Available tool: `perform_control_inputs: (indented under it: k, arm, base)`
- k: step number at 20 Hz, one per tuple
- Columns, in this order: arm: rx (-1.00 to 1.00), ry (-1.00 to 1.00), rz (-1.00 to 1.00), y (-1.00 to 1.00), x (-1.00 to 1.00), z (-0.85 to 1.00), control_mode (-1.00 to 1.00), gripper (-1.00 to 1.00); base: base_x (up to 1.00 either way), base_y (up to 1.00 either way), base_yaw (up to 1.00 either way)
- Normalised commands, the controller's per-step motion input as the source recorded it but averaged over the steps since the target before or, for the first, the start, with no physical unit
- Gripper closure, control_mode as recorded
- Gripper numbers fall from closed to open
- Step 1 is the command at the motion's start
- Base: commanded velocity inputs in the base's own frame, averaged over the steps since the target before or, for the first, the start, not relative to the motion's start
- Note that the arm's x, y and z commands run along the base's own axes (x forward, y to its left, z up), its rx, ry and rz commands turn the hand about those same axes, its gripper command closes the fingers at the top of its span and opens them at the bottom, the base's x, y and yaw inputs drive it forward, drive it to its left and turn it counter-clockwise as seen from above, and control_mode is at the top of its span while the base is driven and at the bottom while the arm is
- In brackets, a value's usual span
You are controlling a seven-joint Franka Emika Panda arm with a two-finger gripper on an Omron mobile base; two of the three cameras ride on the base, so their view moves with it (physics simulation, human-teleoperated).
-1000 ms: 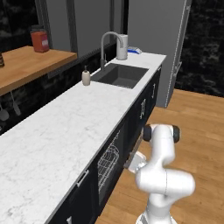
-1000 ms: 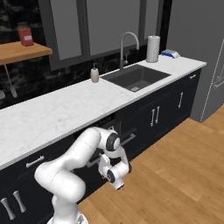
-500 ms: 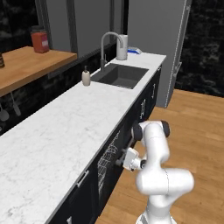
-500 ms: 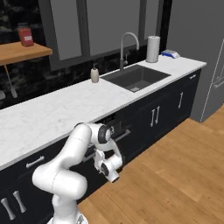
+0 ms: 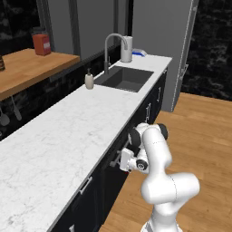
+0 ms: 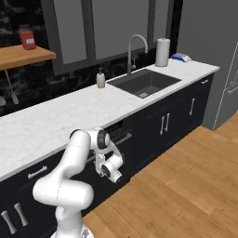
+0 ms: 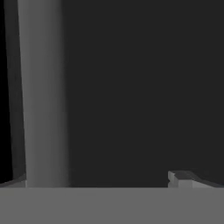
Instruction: Pick up the cup and bowl from the counter, place them in the dishwasher, and close the dishwasher door.
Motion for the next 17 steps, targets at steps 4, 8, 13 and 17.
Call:
perform_control_inputs:
  k: [4,8,13,17]
  arm:
    - [-0.28,0.40,-0.02,1.00,1.00,-1.00,-1.00,-1.00]
    - [-0.31,0.41,-0.03,1.00,1.00,-1.00,-1.00,-1.00]
    - [-0.28,0.39,-0.07,1.00,1.00,-1.00,-1.00,-1.00]
    - [-0.27,0.33,-0.11,1.00,1.00,-1.00,-1.00,-1.00]
  base:
    - [0.00,0.00,0.00]
    - [0.00,0.00,0.00]
    - [0.00,0.00,0.00]
    - [0.00,0.00,0.00]
